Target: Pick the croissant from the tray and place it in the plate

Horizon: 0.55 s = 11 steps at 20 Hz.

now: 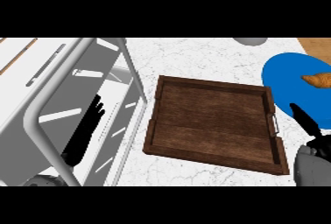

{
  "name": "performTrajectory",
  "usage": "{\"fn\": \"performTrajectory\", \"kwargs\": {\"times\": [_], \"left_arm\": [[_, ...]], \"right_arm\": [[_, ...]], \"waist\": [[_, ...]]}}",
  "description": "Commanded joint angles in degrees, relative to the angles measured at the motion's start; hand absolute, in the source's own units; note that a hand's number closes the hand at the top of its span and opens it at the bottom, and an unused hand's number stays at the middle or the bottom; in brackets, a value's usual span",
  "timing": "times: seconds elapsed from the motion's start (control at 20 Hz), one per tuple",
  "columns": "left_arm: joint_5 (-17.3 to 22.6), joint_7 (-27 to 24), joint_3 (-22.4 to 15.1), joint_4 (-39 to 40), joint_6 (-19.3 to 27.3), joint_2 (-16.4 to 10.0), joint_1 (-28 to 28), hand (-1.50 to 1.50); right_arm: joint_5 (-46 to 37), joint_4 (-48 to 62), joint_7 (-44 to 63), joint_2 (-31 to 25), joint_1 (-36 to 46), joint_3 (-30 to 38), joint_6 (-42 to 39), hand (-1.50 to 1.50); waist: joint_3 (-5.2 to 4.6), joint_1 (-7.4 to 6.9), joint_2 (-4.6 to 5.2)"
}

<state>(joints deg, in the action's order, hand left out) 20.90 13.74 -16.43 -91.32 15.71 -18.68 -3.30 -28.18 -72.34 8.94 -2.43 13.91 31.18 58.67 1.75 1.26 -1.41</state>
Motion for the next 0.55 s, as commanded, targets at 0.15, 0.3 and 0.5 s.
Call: {"fn": "performTrajectory", "kwargs": {"times": [0.15,0.3,0.5], "left_arm": [[-0.19,-3.34,0.35,8.00,-1.49,0.64,3.36,0.00],[0.18,0.55,-0.31,4.56,-1.45,-0.98,2.58,0.00],[-1.06,-0.48,-0.65,5.17,-0.15,0.28,2.93,0.00]], "right_arm": [[1.84,-6.01,1.44,2.37,-9.95,-8.54,1.74,-1.50],[0.30,-5.10,4.66,2.40,-10.85,-14.66,7.92,-1.50],[1.31,-9.07,5.93,2.41,-16.82,-18.76,8.06,-1.50]], "waist": [[-1.87,-0.26,1.34],[-1.82,-1.20,1.36],[-1.81,-0.81,1.33]]}}
